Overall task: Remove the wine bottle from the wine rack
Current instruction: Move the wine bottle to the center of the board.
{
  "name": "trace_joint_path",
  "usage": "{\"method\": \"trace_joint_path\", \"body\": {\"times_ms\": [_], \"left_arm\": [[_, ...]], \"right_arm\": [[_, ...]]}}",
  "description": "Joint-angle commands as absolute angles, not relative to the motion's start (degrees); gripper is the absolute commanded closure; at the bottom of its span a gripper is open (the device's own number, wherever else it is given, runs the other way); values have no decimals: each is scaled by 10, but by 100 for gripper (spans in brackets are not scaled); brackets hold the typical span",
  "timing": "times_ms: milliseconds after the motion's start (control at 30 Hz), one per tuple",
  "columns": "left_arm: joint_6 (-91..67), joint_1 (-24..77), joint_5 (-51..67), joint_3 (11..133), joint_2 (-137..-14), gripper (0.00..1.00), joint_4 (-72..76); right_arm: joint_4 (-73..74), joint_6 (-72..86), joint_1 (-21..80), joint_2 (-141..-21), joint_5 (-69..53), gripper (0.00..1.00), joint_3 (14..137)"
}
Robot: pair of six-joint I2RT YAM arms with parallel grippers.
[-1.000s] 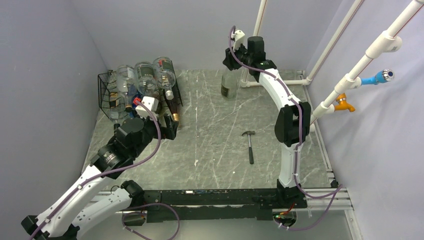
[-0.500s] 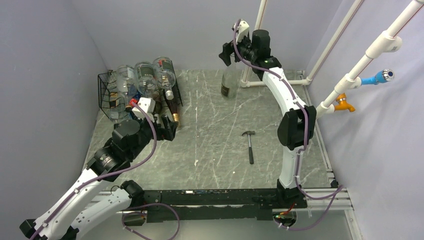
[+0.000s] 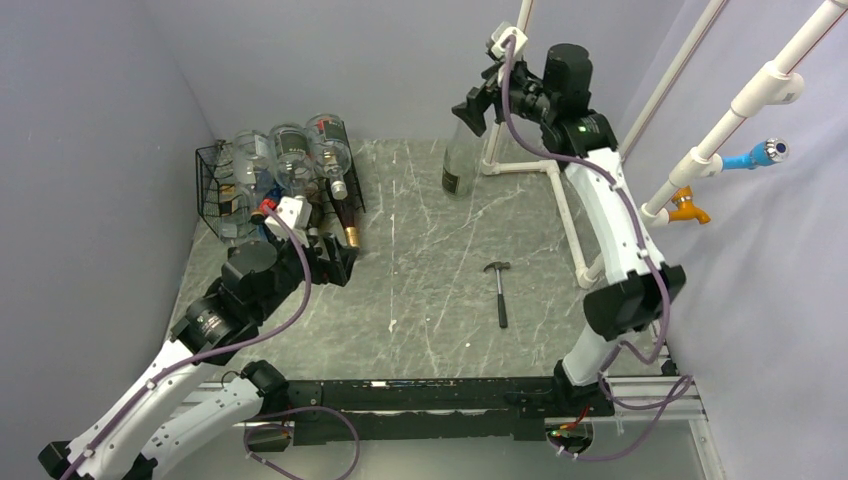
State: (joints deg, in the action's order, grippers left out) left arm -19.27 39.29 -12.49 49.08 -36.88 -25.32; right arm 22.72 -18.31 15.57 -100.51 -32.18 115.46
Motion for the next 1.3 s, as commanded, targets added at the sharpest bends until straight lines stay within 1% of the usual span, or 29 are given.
{"method": "trace_joint_path", "body": {"times_ms": [0, 233, 400, 567, 733, 800, 1000, 1100, 1267], "left_arm": [[-198, 390, -108, 511, -360, 1, -261], [-204, 390, -89, 513, -359, 0, -267], [-209, 390, -87, 500, -350, 1, -261], [-214, 389, -83, 515, -362, 1, -269], [-238, 388, -60, 521, -370, 0, -250], [-241, 388, -59, 522, -376, 1, -248], [-234, 385, -72, 573, -413, 0, -286], [-222, 383, -97, 610, -424, 1, -313], [-199, 374, -146, 661, -442, 0, -352]], "right_arm": [[284, -228, 155, -928, -360, 0, 1109], [349, -281, 153, -820, -402, 0, 988], [378, -298, 137, -739, -463, 0, 873], [389, -313, 117, -680, -529, 0, 772], [355, -281, 72, -629, -592, 0, 677], [357, -292, 60, -615, -606, 0, 648], [283, -254, 15, -595, -653, 0, 552], [245, -223, 3, -591, -669, 0, 528], [239, -226, -13, -583, -679, 0, 516]]}}
